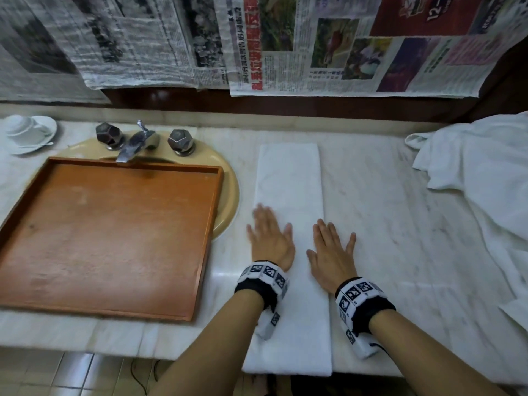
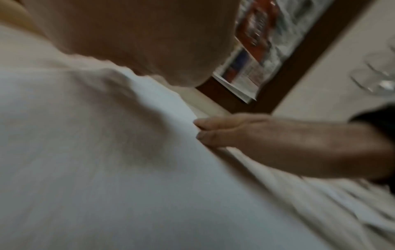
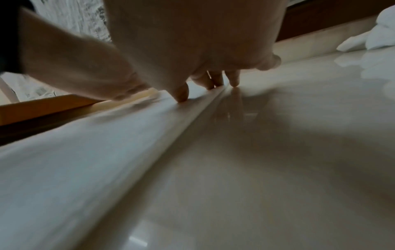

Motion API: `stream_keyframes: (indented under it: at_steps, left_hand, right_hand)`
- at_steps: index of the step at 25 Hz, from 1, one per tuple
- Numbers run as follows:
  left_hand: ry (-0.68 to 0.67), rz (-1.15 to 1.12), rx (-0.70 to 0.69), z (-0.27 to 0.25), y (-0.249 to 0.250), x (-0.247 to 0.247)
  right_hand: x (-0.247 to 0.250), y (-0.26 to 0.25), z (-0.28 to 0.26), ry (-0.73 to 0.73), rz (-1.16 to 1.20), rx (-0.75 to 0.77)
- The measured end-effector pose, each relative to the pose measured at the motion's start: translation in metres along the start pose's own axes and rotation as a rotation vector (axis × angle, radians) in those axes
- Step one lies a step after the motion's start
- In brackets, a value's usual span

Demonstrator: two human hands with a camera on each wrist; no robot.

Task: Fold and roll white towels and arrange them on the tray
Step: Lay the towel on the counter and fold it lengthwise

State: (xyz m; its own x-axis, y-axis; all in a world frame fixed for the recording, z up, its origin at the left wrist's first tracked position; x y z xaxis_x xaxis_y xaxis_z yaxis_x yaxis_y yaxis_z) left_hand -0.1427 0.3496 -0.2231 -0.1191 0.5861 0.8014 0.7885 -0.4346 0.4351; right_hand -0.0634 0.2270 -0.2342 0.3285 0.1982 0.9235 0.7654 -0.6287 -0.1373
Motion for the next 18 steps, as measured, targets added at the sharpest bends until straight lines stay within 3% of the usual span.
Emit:
stream_keyframes:
  at_steps: [2, 3, 6, 7, 10, 11, 13, 14, 16, 18]
  left_hand:
    - [-0.12, 0.026, -0.248, 0.013, 0.017, -0.003]
    - [-0.144, 0.013, -0.219, 0.028, 0.013, -0.001]
    - [-0.006, -0.061, 0.2, 0.056, -0.01, 0.028]
    - [-0.001, -0.031, 0.134, 0.058, -0.004, 0.03]
    - [-0.124, 0.111, -0.269, 0.051, 0.021, 0.012]
    - [-0.147, 0.111, -0.248, 0.053, 0.017, 0.012]
    - [-0.077, 0.097, -0.044, 0.055, -0.004, 0.025]
    - [-0.066, 0.15, -0.043, 0.052, -0.01, 0.029]
    - [-0.128, 0.234, -0.233, 0.039, -0.01, 0.025]
    - [-0.222, 0.321, -0.29, 0.032, -0.011, 0.017]
  right_hand:
    - [0.006, -0.001, 0.003, 0.034, 0.016, -0.015]
    - [0.01, 0.0, 0.006, 0.048, 0.015, -0.019]
    - [0.019, 0.0, 0.015, 0.068, -0.018, -0.02]
    - [0.022, -0.001, 0.017, 0.065, -0.017, -0.022]
    - [0.026, -0.002, 0.026, 0.038, -0.029, -0.042]
    - [0.027, -0.002, 0.028, 0.027, -0.034, -0.045]
    - [0.024, 0.0, 0.029, -0.002, -0.048, -0.024]
    - [0.021, 0.002, 0.03, -0.015, -0.052, -0.01]
    - [0.017, 0.007, 0.031, -0.033, -0.032, 0.001]
    - [0.016, 0.014, 0.035, -0.049, -0.013, -0.018]
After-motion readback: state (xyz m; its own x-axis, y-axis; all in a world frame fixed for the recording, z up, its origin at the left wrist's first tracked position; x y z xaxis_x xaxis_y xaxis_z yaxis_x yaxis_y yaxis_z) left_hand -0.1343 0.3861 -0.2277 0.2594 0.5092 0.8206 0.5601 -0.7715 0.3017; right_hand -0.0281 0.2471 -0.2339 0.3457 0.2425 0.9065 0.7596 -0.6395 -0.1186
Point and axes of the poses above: each hand's wrist, its own z-axis towards the middle knuckle, its own x-axis out of the back of the hand, y = z × x, the point moved 4 cm from there along z, towards the middle knuckle, and after that the axes turned 5 degrees about x, right-handed, at the moved point
